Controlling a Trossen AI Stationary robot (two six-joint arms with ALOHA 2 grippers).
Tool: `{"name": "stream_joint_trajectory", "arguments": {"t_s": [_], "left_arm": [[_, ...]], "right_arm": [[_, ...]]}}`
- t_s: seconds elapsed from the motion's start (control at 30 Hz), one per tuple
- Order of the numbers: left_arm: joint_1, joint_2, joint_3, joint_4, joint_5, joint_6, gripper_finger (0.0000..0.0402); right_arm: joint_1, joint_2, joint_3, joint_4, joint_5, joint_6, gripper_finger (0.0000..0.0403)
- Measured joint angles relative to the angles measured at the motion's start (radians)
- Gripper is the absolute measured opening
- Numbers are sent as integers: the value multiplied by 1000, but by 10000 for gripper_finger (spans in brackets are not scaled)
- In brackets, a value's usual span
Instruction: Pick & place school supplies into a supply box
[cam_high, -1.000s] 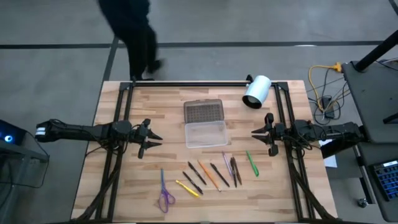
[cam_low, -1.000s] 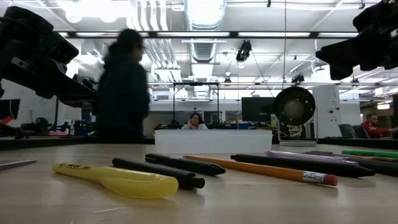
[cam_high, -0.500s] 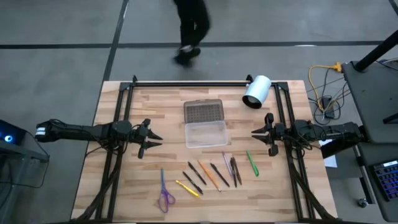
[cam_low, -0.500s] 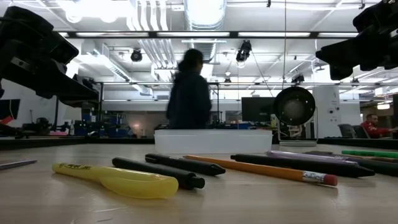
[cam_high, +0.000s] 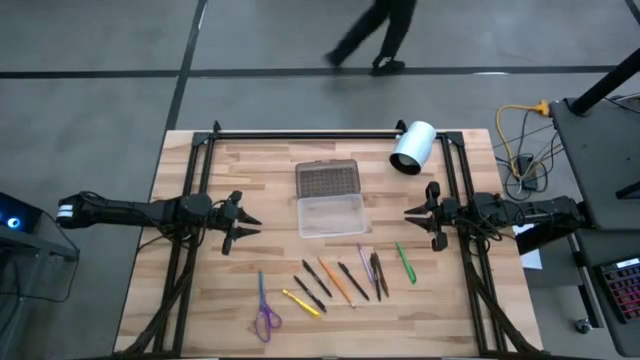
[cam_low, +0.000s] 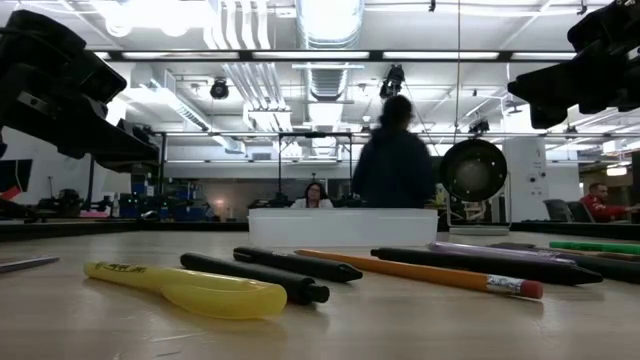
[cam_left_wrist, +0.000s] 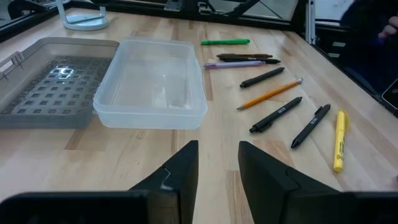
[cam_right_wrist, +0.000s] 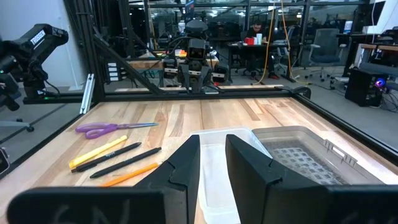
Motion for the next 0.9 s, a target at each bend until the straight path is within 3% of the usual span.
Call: {"name": "stream_joint_trajectory", "arguments": {"t_s": [0.13, 0.43, 0.73, 0.9], "left_arm": [[0, 0, 0, 0, 0, 0, 99], [0, 0, 0, 0, 0, 0, 99], [0, 0, 0, 0, 0, 0, 99], [0, 0, 0, 0, 0, 0, 99]], "right_arm": [[0, 0, 0, 0, 0, 48, 68], [0, 0, 0, 25, 0, 329, 68], [0, 0, 0, 58, 0, 342, 68], [0, 0, 2, 195, -55, 378, 68]]}}
